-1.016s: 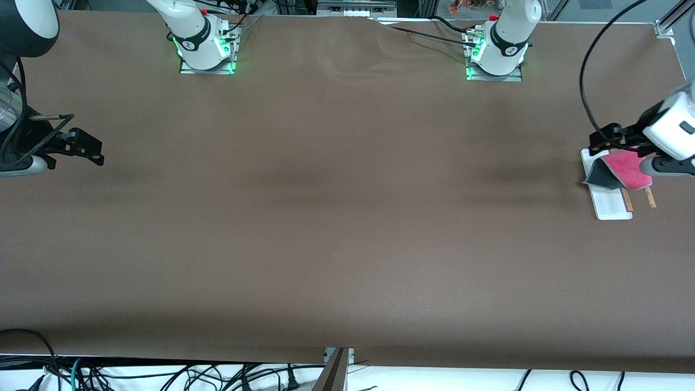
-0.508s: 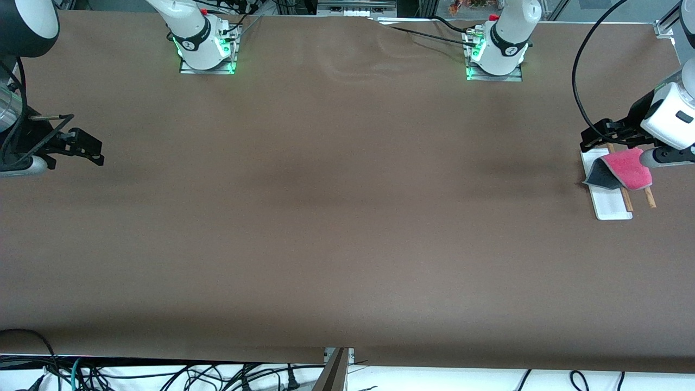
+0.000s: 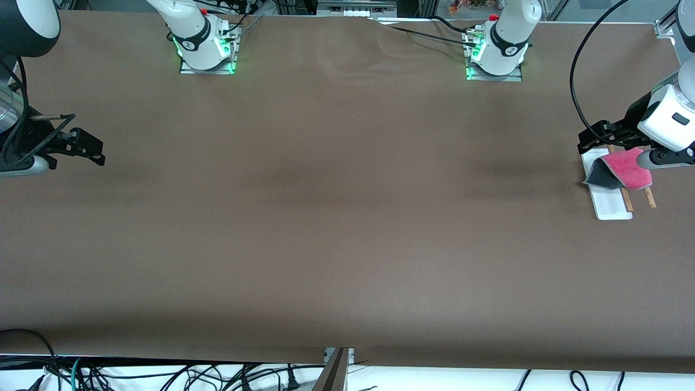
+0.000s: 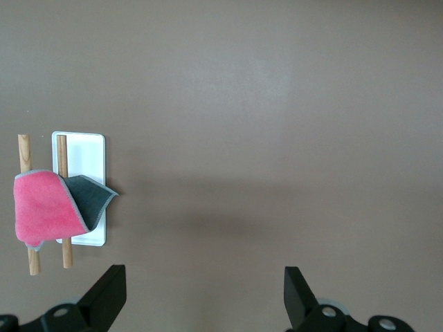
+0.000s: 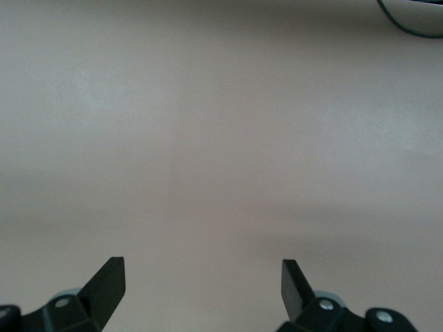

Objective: Pass towel and hang on rack

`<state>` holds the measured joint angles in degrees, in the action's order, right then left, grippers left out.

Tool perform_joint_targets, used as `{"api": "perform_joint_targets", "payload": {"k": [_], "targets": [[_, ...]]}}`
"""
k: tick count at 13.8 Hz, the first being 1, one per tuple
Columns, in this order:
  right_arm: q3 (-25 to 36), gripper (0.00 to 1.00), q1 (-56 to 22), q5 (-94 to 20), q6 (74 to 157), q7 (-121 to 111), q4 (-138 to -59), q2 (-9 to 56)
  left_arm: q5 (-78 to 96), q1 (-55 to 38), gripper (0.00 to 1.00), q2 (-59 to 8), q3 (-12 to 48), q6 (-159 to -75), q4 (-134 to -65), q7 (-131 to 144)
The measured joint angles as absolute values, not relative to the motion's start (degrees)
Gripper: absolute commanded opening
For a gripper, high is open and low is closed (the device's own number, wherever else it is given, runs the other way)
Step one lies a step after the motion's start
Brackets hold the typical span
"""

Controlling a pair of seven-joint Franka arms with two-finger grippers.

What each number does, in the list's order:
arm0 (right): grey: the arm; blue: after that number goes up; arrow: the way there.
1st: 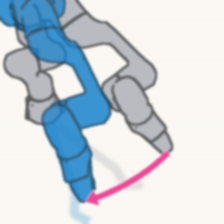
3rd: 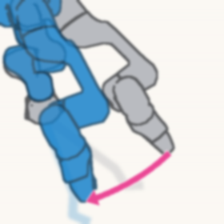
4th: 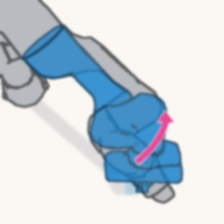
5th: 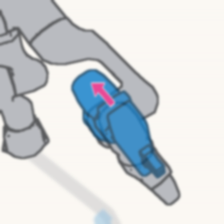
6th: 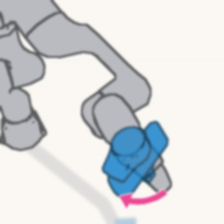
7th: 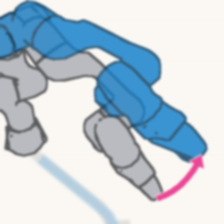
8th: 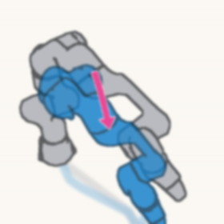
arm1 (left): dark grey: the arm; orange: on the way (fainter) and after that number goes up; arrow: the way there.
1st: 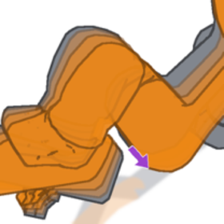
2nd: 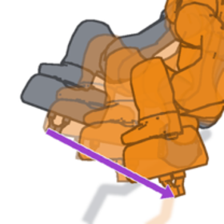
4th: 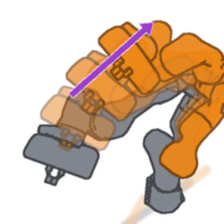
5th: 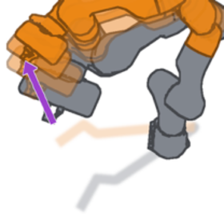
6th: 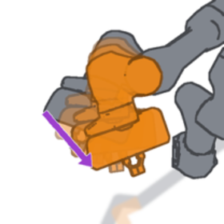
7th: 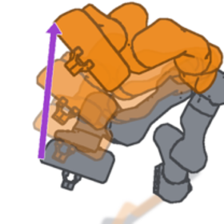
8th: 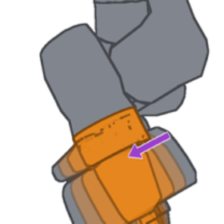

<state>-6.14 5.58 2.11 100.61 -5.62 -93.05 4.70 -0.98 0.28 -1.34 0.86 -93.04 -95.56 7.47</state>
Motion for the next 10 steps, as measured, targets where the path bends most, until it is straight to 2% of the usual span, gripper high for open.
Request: {"api": "perform_joint_targets", "payload": {"k": [10], "targets": [[-6.2,1.0,5.5,2.1,100.6,-5.6,-93.1,4.7,3.0,2.5,1.0,-1.2,0.2,-91.5,-95.7,3.2]]}}
